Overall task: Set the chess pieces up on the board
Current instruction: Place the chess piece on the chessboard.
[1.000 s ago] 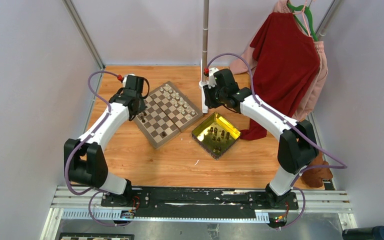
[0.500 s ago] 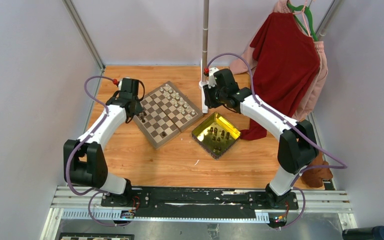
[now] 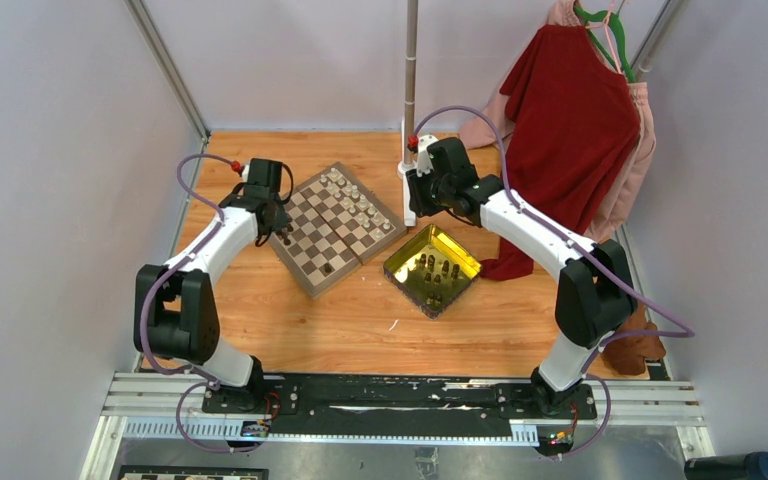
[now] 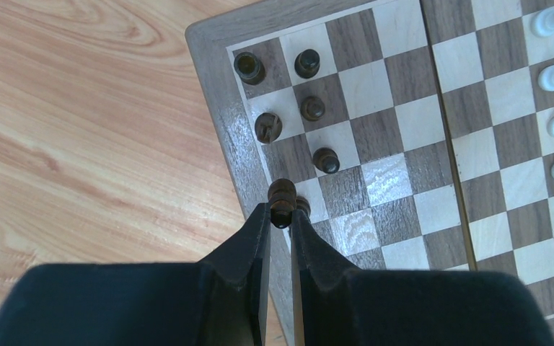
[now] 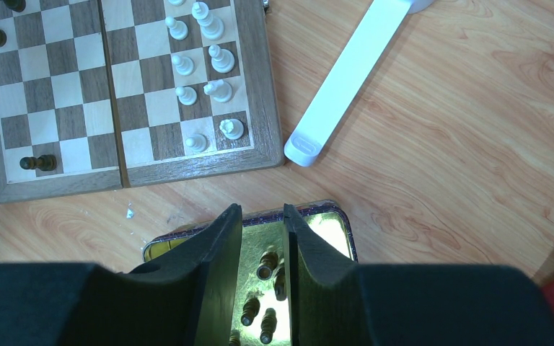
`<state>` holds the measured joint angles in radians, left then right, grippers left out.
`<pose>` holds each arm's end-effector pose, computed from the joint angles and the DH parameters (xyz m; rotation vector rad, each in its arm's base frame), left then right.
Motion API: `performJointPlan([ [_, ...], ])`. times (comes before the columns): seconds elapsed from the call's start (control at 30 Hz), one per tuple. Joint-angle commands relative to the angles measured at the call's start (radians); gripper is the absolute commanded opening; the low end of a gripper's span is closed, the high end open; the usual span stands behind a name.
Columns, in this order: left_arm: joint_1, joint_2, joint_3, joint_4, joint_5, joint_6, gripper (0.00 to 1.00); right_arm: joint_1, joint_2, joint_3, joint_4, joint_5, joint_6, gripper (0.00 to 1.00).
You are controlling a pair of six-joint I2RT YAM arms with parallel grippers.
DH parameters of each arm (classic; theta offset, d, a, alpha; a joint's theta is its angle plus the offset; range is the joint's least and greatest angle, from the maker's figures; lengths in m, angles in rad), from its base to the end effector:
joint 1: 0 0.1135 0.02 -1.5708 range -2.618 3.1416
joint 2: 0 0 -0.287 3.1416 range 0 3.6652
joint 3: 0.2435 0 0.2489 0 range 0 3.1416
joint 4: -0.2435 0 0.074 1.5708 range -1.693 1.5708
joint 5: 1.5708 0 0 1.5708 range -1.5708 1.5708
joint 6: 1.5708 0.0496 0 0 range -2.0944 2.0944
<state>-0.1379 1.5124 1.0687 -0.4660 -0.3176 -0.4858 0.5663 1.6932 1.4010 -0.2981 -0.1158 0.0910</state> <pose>0.3206 -0.0289 0.2549 -0.5494 2.3587 0.1140 0.3396 0.2227 0.3176 -0.5838 2.1212 0.4995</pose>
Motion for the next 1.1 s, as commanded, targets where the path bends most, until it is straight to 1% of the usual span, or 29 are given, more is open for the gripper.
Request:
performJointPlan([
  [0.0, 0.012, 0.022, -0.019, 0.035, -0.007, 0.006, 0.0, -0.011, -0.02, -0.018, 0.003, 0.001, 0.001, 0.32],
  [0.6, 0.017, 0.087, -0.018, 0.071, -0.018, 0.02, 0.0, -0.013, -0.001, -0.013, 0.001, 0.002, 0.0, 0.32],
  [0.97, 0.018, 0.117, 0.009, 0.059, -0.029, 0.021, 0.0, -0.014, 0.013, -0.009, 0.001, -0.003, 0.002, 0.32],
  [1.0, 0.018, 0.119, 0.009, 0.057, -0.029, 0.022, 0.0, -0.015, 0.015, -0.009, 0.002, -0.003, 0.001, 0.32],
  [1.07, 0.018, 0.125, 0.013, 0.053, -0.029, 0.021, 0.04, -0.016, 0.017, -0.009, 0.002, -0.005, 0.001, 0.32],
])
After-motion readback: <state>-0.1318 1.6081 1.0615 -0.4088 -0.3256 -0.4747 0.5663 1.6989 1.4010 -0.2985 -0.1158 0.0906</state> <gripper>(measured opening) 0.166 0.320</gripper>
